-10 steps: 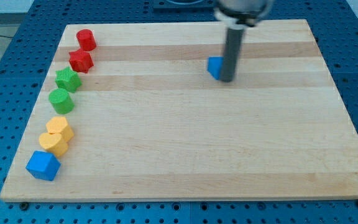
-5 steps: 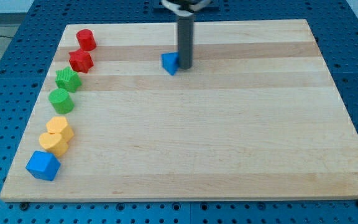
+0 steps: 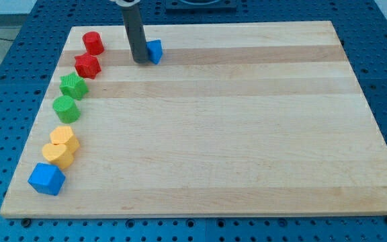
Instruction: Move blue triangle top right to red circle
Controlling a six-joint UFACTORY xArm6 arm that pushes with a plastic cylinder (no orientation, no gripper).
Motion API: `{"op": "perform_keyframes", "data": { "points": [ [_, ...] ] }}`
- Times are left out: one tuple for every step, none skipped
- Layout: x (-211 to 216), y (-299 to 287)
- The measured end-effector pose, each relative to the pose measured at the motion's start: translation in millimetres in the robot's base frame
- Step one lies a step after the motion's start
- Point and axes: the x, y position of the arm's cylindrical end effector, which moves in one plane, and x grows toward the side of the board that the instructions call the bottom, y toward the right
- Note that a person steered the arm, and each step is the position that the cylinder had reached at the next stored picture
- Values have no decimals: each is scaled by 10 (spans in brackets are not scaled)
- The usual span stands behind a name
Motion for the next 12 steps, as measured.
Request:
{"op": "perform_keyframes", "data": {
  "points": [
    [-28, 636],
    [178, 581],
    [-134, 673],
    [-426, 537],
    [-379, 738],
    [-267, 1085],
    [-628, 1288],
    [-803, 1198],
    [-700, 1102],
    [-644, 843],
    [-645, 284],
    [-725, 293]
  ]
}}
